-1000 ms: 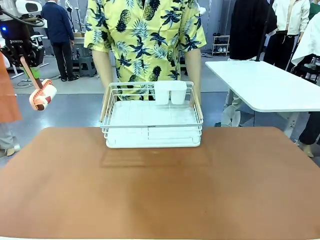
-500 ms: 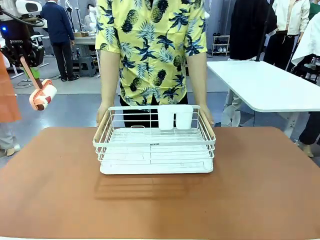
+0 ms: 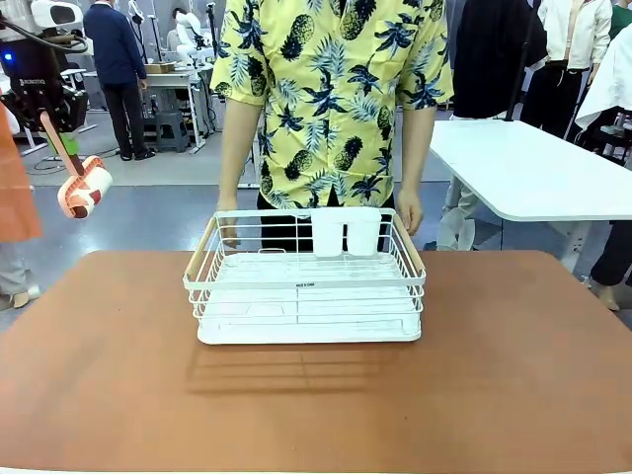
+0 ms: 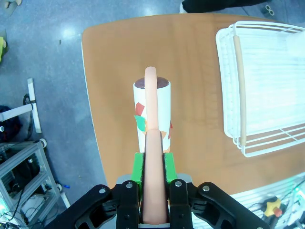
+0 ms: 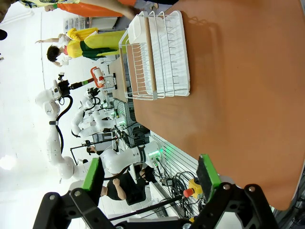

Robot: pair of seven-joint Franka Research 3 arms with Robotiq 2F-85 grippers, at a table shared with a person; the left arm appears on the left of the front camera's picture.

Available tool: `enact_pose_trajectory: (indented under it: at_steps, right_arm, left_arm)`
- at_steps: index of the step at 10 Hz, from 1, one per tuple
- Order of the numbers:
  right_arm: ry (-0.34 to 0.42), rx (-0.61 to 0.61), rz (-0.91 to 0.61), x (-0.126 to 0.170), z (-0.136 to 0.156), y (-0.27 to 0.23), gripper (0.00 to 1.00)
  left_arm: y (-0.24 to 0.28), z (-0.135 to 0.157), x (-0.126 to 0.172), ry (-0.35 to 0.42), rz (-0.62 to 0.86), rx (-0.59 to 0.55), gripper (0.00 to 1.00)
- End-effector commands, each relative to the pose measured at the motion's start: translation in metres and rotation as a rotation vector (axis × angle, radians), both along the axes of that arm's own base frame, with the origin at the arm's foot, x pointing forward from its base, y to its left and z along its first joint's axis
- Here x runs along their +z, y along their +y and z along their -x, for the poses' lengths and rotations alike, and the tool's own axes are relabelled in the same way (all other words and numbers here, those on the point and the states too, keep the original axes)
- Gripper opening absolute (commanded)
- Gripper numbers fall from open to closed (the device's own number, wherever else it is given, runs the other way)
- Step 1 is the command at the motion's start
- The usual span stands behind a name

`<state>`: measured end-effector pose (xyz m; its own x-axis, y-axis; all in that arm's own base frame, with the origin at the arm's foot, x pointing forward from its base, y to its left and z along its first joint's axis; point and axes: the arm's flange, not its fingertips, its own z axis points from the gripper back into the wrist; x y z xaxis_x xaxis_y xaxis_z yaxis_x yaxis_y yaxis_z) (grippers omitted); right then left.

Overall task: Clean the table.
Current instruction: Place the Lint Roller down when the Dish drying rack is positioned in the middle of the table.

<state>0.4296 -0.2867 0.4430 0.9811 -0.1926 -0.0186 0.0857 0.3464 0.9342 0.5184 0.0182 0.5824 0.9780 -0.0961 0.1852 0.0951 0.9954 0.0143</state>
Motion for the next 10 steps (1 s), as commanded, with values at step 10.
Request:
enact_pose_trajectory:
  at_steps: [10]
  right_arm:
    - [-0.003,0.002,0.002,0.0026,0.001,0.0011,1.0]
  left_arm:
    - [-0.0059,-0.0006,-0.0015,-0.016,-0.011,0.066,0.19]
